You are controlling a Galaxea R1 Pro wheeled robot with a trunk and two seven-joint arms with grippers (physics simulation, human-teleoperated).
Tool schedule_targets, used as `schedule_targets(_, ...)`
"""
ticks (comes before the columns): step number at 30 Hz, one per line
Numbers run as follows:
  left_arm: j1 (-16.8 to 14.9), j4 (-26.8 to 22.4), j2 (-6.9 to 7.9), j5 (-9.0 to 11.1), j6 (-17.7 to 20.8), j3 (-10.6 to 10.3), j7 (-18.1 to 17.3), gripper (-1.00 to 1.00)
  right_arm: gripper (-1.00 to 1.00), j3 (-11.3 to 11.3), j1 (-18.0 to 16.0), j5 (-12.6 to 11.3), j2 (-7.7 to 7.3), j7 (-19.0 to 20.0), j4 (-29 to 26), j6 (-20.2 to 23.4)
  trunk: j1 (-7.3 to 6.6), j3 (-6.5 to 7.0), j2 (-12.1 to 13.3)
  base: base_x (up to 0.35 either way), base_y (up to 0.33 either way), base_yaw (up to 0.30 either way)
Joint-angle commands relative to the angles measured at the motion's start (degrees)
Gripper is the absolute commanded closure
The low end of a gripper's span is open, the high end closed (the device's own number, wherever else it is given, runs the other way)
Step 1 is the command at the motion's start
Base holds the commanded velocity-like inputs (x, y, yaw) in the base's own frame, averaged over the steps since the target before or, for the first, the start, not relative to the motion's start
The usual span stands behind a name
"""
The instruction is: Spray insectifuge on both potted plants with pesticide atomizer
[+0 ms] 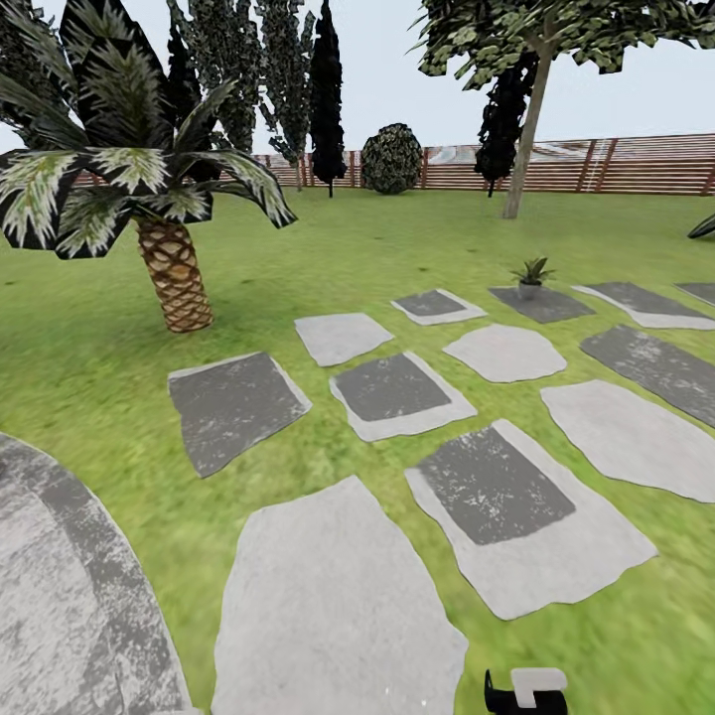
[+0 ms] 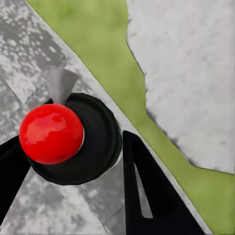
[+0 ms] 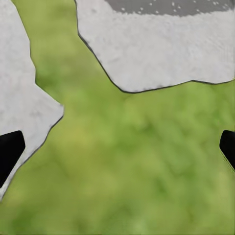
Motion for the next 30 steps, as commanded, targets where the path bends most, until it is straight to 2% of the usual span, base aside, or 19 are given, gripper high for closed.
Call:
schedule_targets(1, -0.03, 0.03, 0.0, 0.44, -0.18, -0.38, 0.1, 1.0, -1.0, -0.32, -0.03, 0.6, 0.0, -0.28, 0.06, -0.11, 0.02, -0.05, -0.02, 0.339, 0.0, 0.0)
schedule_targets(30, -0.03, 0.09, 0.0, 0.36, -0.18, -0.38, 0.1, 1.0, -1.0, -0.32, -0.03, 0.66, -0.08, -0.36, -0.09, -0.11, 0.02, -0.05, -0.02, 0.339, 0.0, 0.0)
